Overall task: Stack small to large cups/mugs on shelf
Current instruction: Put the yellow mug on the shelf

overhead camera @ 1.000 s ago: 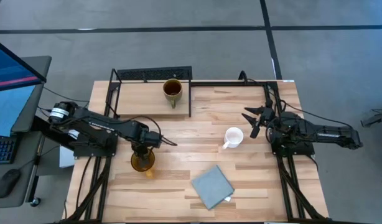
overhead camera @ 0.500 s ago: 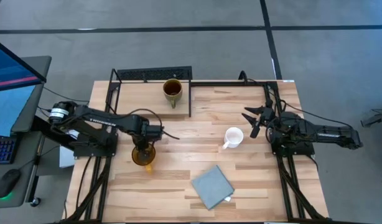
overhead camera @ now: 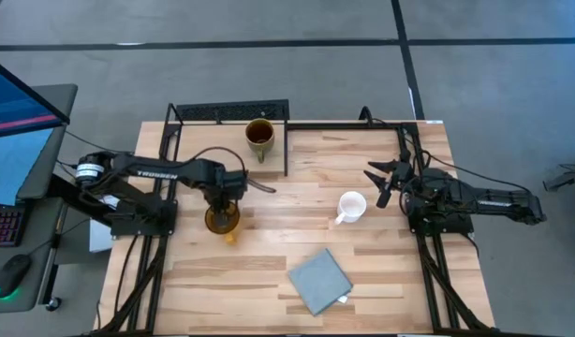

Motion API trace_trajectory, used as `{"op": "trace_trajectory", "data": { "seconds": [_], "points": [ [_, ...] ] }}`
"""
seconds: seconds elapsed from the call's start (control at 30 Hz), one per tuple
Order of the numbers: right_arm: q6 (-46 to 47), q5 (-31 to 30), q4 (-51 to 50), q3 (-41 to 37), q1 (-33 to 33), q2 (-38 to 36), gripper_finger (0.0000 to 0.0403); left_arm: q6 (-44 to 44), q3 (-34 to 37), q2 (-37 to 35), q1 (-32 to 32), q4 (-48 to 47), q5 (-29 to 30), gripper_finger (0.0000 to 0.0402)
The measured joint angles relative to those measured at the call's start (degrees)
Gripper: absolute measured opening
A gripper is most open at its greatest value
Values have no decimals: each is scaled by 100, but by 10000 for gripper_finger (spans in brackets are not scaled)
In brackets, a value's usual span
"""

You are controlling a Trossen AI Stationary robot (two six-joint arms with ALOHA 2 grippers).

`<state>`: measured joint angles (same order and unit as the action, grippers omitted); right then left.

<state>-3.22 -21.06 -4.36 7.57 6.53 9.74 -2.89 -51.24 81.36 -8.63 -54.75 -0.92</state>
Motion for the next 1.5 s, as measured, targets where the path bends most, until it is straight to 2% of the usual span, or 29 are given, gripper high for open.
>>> {"op": "trace_trajectory", "data": {
  "seconds": [0.17, 0.37, 0.7, 0.83, 1.2, 1.5],
  "points": [
    [15, -1, -105, 0, 0, -1, 169, 232, -343, 2, -308, 42, 76, 7],
    [17, -2, -205, 0, 1, 0, 169, 397, -905, 2, -533, -721, -9, 7],
    [-22, -2, -208, 0, 1, 0, 169, 1030, -1983, -7, -967, -1718, 945, 7],
    [-22, -2, -206, 0, 1, 0, 169, 1307, -2332, -8, -1385, -1896, 1049, 7],
    [20, 0, -203, 0, -1, -2, 169, 2334, -2588, -2, -2737, -1857, 1084, 7],
    [22, -1, -71, 0, -1, -2, 169, 3366, -2590, 470, -3509, -934, 793, 7]
  ]
}}
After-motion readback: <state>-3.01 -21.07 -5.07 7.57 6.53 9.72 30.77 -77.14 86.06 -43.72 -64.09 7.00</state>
